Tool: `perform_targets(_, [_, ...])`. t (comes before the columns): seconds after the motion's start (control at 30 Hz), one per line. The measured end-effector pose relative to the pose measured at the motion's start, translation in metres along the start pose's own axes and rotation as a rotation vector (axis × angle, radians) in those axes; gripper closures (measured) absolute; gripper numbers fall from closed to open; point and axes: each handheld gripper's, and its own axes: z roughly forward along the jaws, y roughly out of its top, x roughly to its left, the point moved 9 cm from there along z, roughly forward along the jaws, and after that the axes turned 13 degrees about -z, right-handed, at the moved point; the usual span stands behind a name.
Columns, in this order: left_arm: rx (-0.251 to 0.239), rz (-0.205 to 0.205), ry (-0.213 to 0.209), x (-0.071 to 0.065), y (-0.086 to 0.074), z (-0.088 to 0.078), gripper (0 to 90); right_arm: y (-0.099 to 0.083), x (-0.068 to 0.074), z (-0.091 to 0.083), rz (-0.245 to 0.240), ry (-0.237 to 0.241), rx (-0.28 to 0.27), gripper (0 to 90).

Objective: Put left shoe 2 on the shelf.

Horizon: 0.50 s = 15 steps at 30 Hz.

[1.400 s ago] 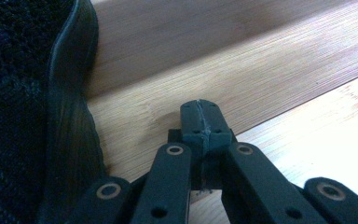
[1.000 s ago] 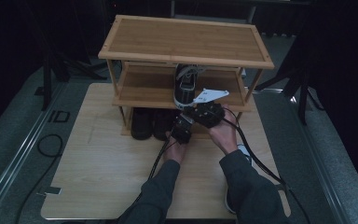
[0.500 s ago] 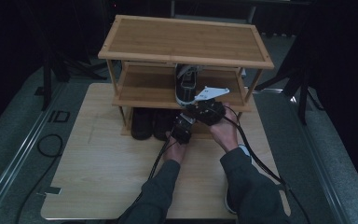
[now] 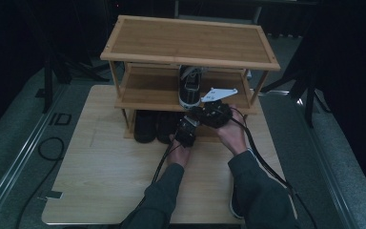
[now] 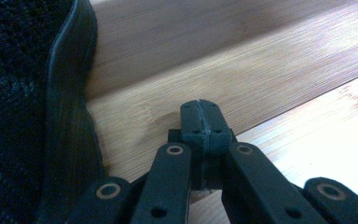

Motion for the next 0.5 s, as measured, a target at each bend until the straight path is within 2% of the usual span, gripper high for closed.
perform_targets(0.2, [0.004, 0.008, -0.001, 0.000, 0.000, 0.000, 89.9, -0.005, 0.004, -0.013, -0.035, 0.023, 0.056, 72.3])
perform_targets(0.23, [0.004, 0.008, -0.001, 0.000, 0.000, 0.000, 90.0, -0.005, 0.003, -0.014, -0.044, 0.015, 0.064, 71.8])
perform_targets(0.5, [0.000, 0.006, -0.005, 0.001, 0.000, 0.000, 89.9, -0.007, 0.007, -0.027, -0.052, 0.026, 0.082, 66.1])
